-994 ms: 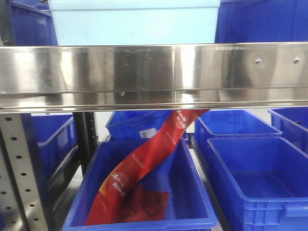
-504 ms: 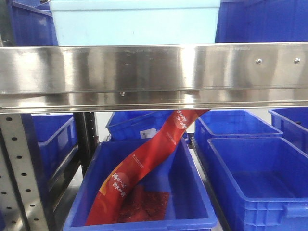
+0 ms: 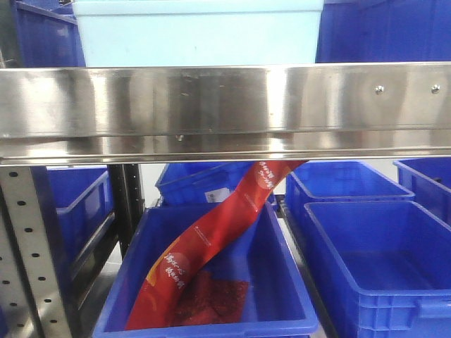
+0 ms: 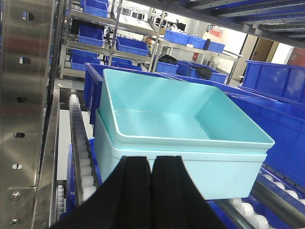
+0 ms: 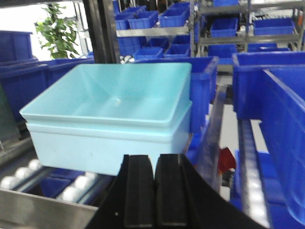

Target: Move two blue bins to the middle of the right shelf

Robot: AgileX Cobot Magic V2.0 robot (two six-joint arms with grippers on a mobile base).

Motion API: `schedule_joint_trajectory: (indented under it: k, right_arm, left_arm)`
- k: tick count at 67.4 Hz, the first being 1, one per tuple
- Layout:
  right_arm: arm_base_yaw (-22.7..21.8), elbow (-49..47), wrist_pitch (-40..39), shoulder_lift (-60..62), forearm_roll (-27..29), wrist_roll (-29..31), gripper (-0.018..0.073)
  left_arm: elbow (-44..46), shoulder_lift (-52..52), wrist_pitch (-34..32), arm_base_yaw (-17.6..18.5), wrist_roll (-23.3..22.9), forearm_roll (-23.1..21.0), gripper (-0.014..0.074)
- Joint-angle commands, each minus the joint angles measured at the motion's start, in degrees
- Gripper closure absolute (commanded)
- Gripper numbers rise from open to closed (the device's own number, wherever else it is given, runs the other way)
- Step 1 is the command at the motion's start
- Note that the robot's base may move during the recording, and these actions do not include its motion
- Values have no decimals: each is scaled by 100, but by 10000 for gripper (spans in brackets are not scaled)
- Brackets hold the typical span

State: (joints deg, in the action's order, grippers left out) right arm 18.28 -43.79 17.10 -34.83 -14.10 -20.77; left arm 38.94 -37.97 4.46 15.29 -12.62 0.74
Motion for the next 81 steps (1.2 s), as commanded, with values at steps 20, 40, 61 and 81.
schedule_joint_trajectory:
  k: [20, 40, 61, 81]
  right_arm:
    - [-1822, 2171, -1025, 1515, 958, 2461, 724]
    - [-2775, 3828, -2141, 2348, 1795, 2719, 724]
    - [-2173, 4379, -1417, 3483, 1669, 2543, 724]
    - [-2054, 4379, -1463, 3483, 1530, 2543, 724]
  left_arm:
    - [4, 34, -109, 39, 20, -38, 707]
    - [4, 34, -109, 39, 20, -38, 707]
    - [4, 34, -120, 39, 20, -38, 707]
    - [4, 34, -142, 39, 20, -38, 707]
